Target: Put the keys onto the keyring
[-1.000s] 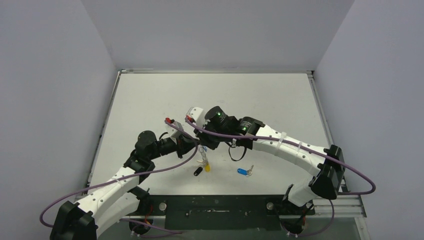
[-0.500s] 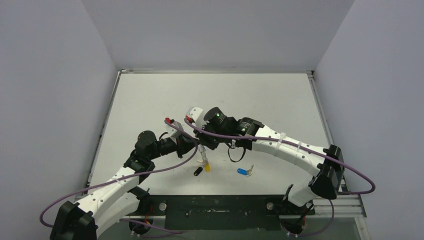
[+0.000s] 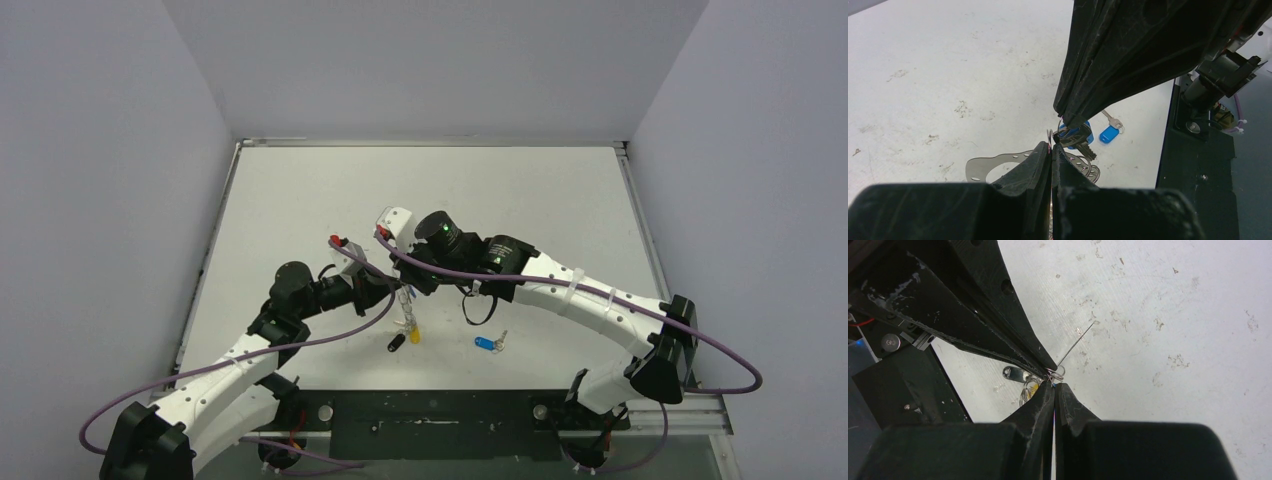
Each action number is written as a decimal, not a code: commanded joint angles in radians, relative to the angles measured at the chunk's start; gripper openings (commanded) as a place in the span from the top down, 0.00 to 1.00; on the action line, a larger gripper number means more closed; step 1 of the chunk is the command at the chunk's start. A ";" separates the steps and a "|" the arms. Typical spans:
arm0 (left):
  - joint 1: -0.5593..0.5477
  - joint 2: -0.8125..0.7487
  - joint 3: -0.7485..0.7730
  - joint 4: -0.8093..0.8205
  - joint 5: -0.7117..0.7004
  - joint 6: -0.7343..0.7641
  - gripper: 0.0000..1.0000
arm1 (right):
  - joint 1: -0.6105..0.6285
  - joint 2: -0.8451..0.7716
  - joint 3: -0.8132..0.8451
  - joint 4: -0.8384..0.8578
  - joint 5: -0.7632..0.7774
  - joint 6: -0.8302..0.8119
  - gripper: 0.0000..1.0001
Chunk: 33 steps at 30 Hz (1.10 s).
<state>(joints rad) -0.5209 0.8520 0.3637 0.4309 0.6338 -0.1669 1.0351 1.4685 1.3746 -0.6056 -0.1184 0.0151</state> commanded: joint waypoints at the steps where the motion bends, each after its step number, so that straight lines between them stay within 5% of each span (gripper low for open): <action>1: -0.005 -0.022 0.025 0.069 0.021 -0.011 1.00 | 0.002 -0.013 0.013 0.050 0.035 0.005 1.00; 33: -0.005 -0.028 0.024 0.061 0.019 -0.002 1.00 | 0.004 -0.037 0.024 0.008 0.016 -0.001 1.00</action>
<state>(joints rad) -0.5220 0.8436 0.3637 0.4301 0.6399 -0.1722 1.0351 1.4906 1.3750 -0.6071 -0.1005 0.0143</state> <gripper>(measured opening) 0.009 0.025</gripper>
